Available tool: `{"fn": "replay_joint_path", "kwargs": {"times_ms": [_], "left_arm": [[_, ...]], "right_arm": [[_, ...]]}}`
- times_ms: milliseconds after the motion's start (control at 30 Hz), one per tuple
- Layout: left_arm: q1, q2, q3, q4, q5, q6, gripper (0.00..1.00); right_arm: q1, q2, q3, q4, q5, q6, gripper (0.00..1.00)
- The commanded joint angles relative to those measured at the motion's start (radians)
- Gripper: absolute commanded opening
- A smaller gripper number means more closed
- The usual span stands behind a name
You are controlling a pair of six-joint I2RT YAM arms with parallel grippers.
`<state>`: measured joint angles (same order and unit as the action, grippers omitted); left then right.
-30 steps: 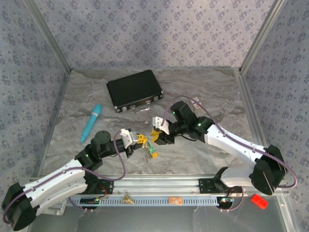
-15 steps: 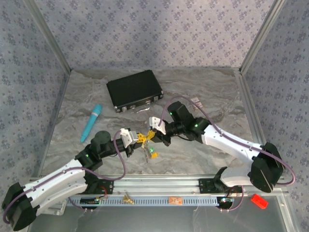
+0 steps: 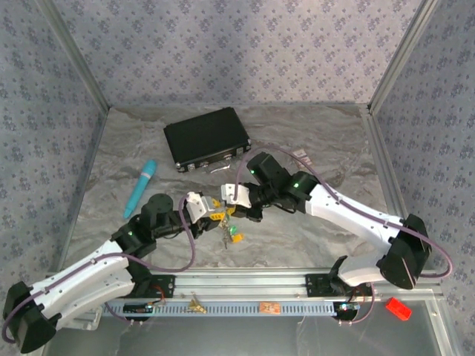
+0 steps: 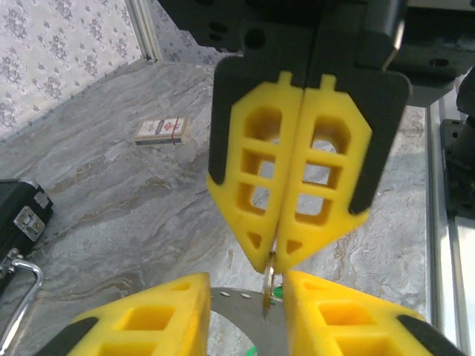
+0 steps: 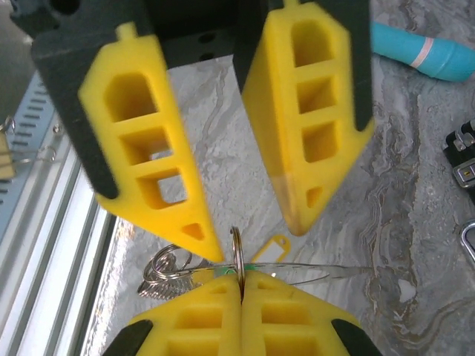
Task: Put the keys on the keyring
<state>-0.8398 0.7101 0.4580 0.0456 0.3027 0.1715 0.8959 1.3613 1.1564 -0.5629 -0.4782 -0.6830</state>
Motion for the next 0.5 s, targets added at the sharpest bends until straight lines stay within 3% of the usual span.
{"fn": "replay_joint_path", "kwargs": {"times_ms": [0, 333, 467], "left_arm": [[-0.007, 0.018, 0.031, -0.042, 0.031, 0.022, 0.25], [-0.007, 0.033, 0.028, -0.027, 0.059, 0.027, 0.16], [-0.006, 0.041, 0.028, -0.021, 0.062, 0.025, 0.16]], "right_arm": [[0.029, 0.029, 0.079, -0.113, 0.06, -0.083, 0.0], [0.034, 0.031, 0.099, -0.092, 0.01, -0.072, 0.0], [0.032, 0.022, 0.089, -0.06, -0.004, -0.045, 0.0]]}}
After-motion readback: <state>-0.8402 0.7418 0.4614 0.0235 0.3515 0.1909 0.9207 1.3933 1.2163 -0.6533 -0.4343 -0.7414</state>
